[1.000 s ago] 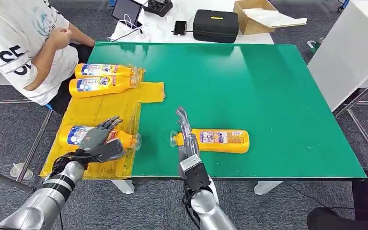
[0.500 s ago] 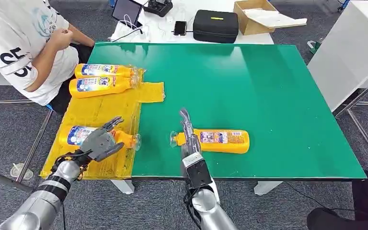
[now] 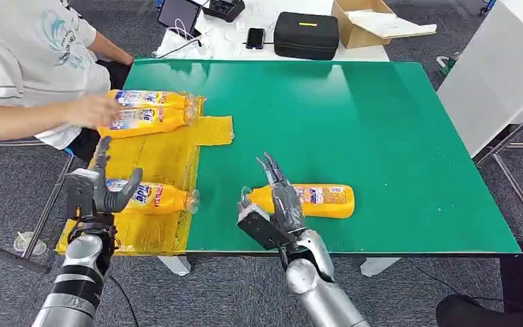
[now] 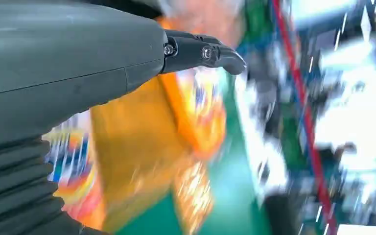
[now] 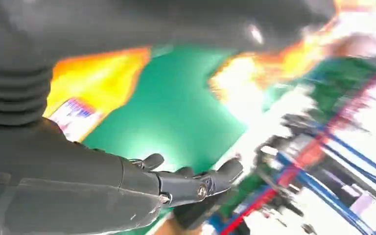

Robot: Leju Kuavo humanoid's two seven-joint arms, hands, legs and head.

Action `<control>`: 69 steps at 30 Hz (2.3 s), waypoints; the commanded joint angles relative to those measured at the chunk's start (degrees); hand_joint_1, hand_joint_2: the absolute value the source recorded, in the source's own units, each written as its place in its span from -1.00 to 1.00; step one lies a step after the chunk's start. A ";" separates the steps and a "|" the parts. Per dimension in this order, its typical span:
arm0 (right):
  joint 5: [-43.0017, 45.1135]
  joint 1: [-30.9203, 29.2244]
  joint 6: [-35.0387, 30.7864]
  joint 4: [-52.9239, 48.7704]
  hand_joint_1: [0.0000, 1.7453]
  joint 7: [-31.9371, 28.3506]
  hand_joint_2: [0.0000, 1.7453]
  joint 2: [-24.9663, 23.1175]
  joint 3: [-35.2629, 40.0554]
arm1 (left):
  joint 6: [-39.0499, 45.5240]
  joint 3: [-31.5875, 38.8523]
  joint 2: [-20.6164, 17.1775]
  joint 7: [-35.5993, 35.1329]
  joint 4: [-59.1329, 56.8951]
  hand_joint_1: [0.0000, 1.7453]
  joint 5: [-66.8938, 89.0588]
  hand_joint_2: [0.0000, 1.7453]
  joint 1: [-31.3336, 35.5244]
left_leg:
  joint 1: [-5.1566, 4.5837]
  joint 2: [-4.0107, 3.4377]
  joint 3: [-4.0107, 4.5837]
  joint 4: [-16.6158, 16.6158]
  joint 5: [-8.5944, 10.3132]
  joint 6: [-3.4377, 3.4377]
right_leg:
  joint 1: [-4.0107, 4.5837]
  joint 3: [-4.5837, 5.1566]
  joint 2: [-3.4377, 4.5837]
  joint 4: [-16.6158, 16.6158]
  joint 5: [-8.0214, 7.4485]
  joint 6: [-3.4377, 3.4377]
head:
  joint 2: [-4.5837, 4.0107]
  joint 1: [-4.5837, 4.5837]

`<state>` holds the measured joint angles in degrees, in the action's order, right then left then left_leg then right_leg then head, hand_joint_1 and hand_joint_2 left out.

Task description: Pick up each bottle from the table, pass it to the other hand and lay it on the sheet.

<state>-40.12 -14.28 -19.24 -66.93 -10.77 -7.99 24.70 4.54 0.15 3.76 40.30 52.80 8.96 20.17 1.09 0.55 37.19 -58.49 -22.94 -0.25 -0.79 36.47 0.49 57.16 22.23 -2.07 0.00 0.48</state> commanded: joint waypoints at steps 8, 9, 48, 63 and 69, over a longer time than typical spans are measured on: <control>-4.54 -11.82 18.49 10.94 -1.00 9.25 1.00 16.24 -1.81 | 3.88 7.42 4.39 -0.30 3.82 -1.00 4.38 1.00 -4.13 | -0.05 0.04 -0.19 -0.02 -0.10 0.15 | 0.01 -0.30 -0.11 -0.05 0.09 0.05 | 0.00 -0.02; -4.47 -11.86 18.58 11.35 -1.00 9.20 1.00 16.39 -1.62 | 3.98 7.32 4.36 -0.30 3.71 -1.00 4.31 1.00 -4.05 | -0.02 0.05 -0.09 -0.01 -0.07 0.10 | 0.02 -0.20 -0.09 -0.05 0.06 0.04 | 0.00 0.00; 3.02 -19.33 32.64 24.43 1.00 4.52 1.00 21.66 12.57 | 2.90 5.41 4.62 -0.30 -8.86 -1.00 4.70 1.00 2.44 | -0.01 0.05 -0.32 0.02 0.00 0.07 | 0.02 -0.32 -0.15 -0.07 -0.02 0.00 | 0.00 -0.02; 9.04 -19.78 35.80 20.61 1.00 4.23 1.00 26.94 17.79 | 2.79 4.50 4.76 -0.30 -10.09 -1.00 4.09 1.00 3.32 | 0.00 0.12 -0.43 0.02 -0.02 0.10 | 0.05 -0.52 -0.23 -0.10 0.01 0.03 | 0.00 -0.02; 11.12 -4.81 13.81 6.25 1.00 0.47 1.00 18.22 1.86 | -2.08 5.77 6.33 -1.00 -5.53 -1.00 1.39 1.00 0.70 | 0.05 0.18 -0.54 0.11 -0.04 0.10 | 0.10 -0.66 -0.27 -0.23 0.03 0.04 | 0.00 -0.02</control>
<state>-28.80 -33.65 12.82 -48.46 -7.41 17.36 38.40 6.97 5.97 8.90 40.22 46.71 12.79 21.22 1.08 0.55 36.94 -58.53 -22.94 -0.22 -0.79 36.21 0.50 57.13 22.17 -2.14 0.00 0.46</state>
